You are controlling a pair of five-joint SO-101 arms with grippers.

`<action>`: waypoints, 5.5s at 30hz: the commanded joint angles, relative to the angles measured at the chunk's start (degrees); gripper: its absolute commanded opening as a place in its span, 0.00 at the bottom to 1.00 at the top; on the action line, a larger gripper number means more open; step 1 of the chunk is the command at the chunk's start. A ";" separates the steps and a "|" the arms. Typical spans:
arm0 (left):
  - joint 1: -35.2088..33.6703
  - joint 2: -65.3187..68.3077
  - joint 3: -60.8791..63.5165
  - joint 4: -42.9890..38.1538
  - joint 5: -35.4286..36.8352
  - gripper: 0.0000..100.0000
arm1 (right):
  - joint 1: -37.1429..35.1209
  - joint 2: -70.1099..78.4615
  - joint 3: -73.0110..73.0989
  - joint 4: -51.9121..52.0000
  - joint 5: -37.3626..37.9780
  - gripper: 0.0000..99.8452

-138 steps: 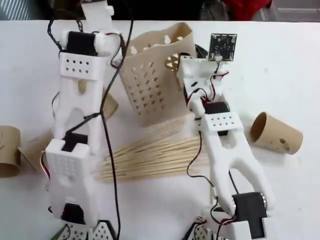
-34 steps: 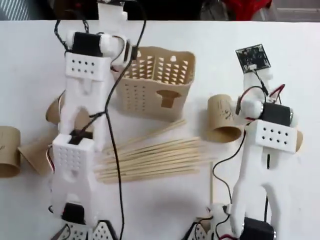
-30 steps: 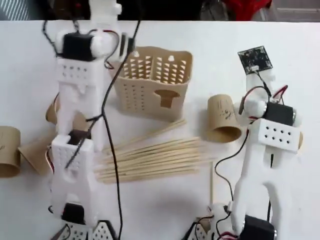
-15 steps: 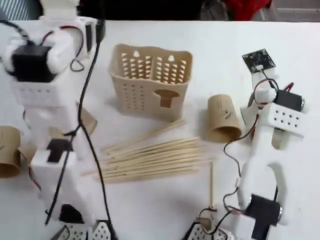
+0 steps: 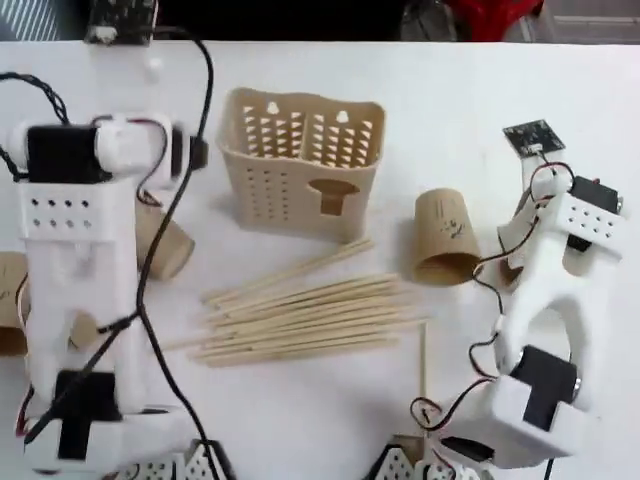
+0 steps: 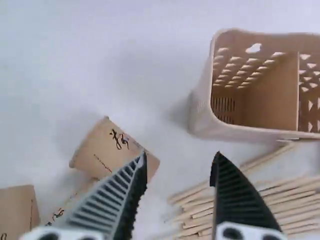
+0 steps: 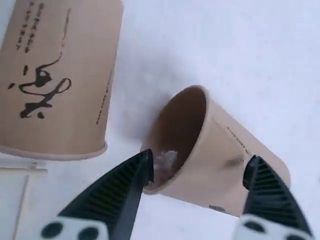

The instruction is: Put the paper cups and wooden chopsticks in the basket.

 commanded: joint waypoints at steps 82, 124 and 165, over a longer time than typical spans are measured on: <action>1.71 -28.53 78.07 -50.55 -3.25 0.14 | -33.19 -4.70 -44.66 10.24 -31.56 0.26; 1.71 -28.18 78.15 -50.64 -3.25 0.14 | -16.48 -65.54 61.27 -33.71 27.52 0.33; 1.36 -28.18 78.33 -50.64 -3.25 0.14 | -11.82 -40.22 17.93 -13.05 -1.58 0.02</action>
